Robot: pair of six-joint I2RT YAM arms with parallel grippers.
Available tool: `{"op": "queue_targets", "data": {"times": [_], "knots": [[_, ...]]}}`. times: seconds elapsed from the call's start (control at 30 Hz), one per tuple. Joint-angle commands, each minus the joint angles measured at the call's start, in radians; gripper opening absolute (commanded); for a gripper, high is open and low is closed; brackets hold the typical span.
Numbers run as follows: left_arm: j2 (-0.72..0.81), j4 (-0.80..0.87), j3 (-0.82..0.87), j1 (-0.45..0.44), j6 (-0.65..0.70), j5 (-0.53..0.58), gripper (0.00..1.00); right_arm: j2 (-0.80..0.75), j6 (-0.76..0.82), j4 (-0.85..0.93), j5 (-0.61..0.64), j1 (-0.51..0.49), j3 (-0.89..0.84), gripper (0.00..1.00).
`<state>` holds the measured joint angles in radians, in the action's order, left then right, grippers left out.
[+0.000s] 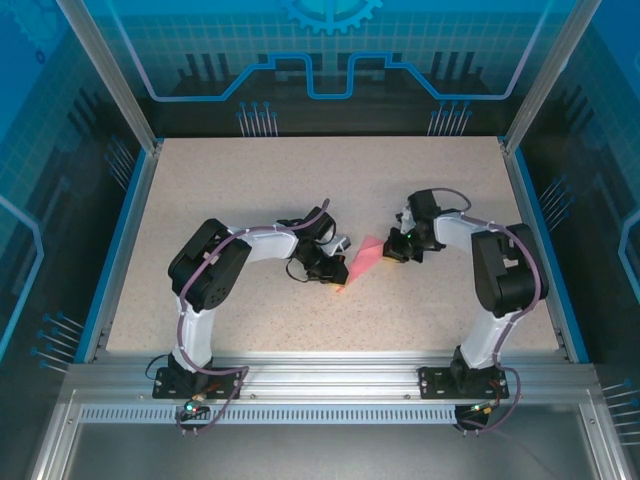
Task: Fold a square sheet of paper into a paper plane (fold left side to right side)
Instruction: Fold the wing for the fifth time at the center of the table.
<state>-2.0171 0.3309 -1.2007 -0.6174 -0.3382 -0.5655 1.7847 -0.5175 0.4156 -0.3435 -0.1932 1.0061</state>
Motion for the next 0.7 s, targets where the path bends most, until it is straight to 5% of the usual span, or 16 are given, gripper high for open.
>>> {"op": "queue_targets", "data": {"times": [0.0,0.23,0.37,0.67], "knots": [[0.031,0.037,0.013,-0.004,0.012,-0.007,0.11,-0.089,0.004,0.038,0.052,0.019,-0.007,0.0],[0.06,0.063,-0.048,0.0,0.027,-0.025,0.15,-0.208,-0.028,-0.006,0.033,-0.007,-0.085,0.06],[0.021,0.067,-0.059,0.0,0.028,-0.027,0.15,-0.145,-0.036,-0.064,-0.057,-0.06,-0.066,0.04],[-0.03,0.067,-0.055,0.0,0.033,0.002,0.16,0.007,-0.049,-0.081,-0.015,-0.099,0.015,0.03]]}}
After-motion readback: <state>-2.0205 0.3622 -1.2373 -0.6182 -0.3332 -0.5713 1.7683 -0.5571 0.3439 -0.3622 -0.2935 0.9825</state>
